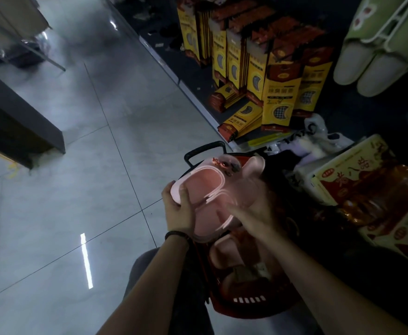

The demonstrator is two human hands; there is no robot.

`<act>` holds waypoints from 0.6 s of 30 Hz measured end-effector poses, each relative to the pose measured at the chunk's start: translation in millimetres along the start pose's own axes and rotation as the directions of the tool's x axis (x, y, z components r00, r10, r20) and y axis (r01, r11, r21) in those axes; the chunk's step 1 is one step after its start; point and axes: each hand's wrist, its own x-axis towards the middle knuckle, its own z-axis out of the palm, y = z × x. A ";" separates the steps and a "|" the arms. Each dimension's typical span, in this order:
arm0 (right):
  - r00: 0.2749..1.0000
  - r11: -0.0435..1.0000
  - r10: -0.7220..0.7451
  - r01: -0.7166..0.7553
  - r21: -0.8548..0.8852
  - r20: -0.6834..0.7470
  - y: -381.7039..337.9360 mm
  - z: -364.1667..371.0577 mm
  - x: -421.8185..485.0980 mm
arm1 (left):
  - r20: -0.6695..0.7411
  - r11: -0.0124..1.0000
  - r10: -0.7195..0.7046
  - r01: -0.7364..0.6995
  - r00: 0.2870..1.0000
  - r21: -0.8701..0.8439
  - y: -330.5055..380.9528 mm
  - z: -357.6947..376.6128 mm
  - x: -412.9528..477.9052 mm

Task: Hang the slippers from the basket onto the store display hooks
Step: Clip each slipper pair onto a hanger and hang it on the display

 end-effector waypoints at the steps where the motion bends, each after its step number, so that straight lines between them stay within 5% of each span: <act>1: 1.000 1.000 0.009 -0.009 0.005 0.005 -0.2 -2.4 -3.7 | -0.026 0.998 0.041 -0.040 0.999 0.052 2.9 0.6 -6.2; 6: 0.979 0.996 0.050 -0.063 0.058 0.200 -12.0 -32.8 -9.9 | -0.178 0.994 0.004 0.016 0.984 0.113 18.9 -6.7 -23.2; 8: 0.991 0.995 0.095 -0.095 -0.008 0.093 -13.0 -61.8 0.8 | -0.201 0.992 -0.019 0.043 0.979 0.118 19.5 -10.8 -22.8; 11: 0.987 0.921 0.103 -0.141 -0.363 -0.123 7.4 -116.0 11.1 | -0.233 0.992 -0.048 0.073 0.971 0.101 14.4 -17.0 -24.5; 13: 0.978 0.843 0.165 -0.207 -0.497 -0.127 31.0 -133.5 8.8 | -0.233 0.992 -0.054 0.079 0.971 0.099 12.0 -20.3 -26.8; 18: 0.983 0.864 0.160 -0.185 -0.469 -0.091 71.1 -115.3 -7.7 | -0.178 0.986 -0.053 0.080 0.983 0.147 13.7 -16.5 -34.4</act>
